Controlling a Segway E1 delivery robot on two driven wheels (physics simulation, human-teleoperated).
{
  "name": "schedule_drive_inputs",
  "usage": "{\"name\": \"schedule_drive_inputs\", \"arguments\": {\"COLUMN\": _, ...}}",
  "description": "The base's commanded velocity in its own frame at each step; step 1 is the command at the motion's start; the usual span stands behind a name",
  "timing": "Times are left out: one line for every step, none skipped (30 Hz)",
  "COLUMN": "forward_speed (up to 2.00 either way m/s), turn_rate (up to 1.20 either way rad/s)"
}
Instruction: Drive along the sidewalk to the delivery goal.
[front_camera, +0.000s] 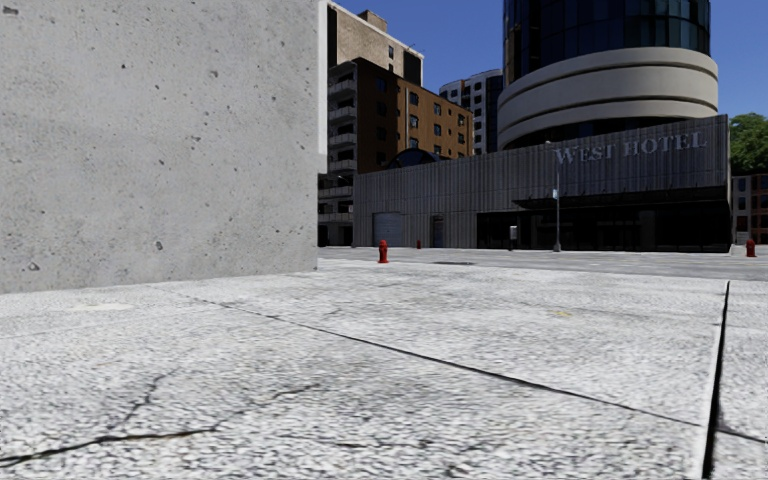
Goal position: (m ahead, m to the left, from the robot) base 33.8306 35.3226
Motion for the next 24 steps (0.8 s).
{"name": "schedule_drive_inputs", "arguments": {"forward_speed": 2.00, "turn_rate": 0.00}}
{"name": "schedule_drive_inputs", "arguments": {"forward_speed": 2.00, "turn_rate": 0.00}}
{"name": "schedule_drive_inputs", "arguments": {"forward_speed": 2.00, "turn_rate": 0.00}}
{"name": "schedule_drive_inputs", "arguments": {"forward_speed": 2.00, "turn_rate": 0.00}}
{"name": "schedule_drive_inputs", "arguments": {"forward_speed": 2.00, "turn_rate": 0.00}}
{"name": "schedule_drive_inputs", "arguments": {"forward_speed": 2.00, "turn_rate": 0.00}}
{"name": "schedule_drive_inputs", "arguments": {"forward_speed": 2.00, "turn_rate": 0.00}}
{"name": "schedule_drive_inputs", "arguments": {"forward_speed": 2.00, "turn_rate": 0.00}}
{"name": "schedule_drive_inputs", "arguments": {"forward_speed": 2.00, "turn_rate": 0.00}}
{"name": "schedule_drive_inputs", "arguments": {"forward_speed": 2.00, "turn_rate": 0.00}}
{"name": "schedule_drive_inputs", "arguments": {"forward_speed": 2.00, "turn_rate": 0.00}}
{"name": "schedule_drive_inputs", "arguments": {"forward_speed": 2.00, "turn_rate": 0.00}}
{"name": "schedule_drive_inputs", "arguments": {"forward_speed": 2.00, "turn_rate": 0.00}}
{"name": "schedule_drive_inputs", "arguments": {"forward_speed": 2.00, "turn_rate": 0.00}}
{"name": "schedule_drive_inputs", "arguments": {"forward_speed": 2.00, "turn_rate": 0.00}}
{"name": "schedule_drive_inputs", "arguments": {"forward_speed": 2.00, "turn_rate": 0.00}}
{"name": "schedule_drive_inputs", "arguments": {"forward_speed": 2.00, "turn_rate": 0.00}}
{"name": "schedule_drive_inputs", "arguments": {"forward_speed": 2.00, "turn_rate": 0.00}}
{"name": "schedule_drive_inputs", "arguments": {"forward_speed": 2.00, "turn_rate": 0.00}}
{"name": "schedule_drive_inputs", "arguments": {"forward_speed": 2.00, "turn_rate": 0.00}}
{"name": "schedule_drive_inputs", "arguments": {"forward_speed": 2.00, "turn_rate": 0.00}}
{"name": "schedule_drive_inputs", "arguments": {"forward_speed": 2.00, "turn_rate": 0.00}}
{"name": "schedule_drive_inputs", "arguments": {"forward_speed": 2.00, "turn_rate": 0.00}}
{"name": "schedule_drive_inputs", "arguments": {"forward_speed": 2.00, "turn_rate": 0.00}}
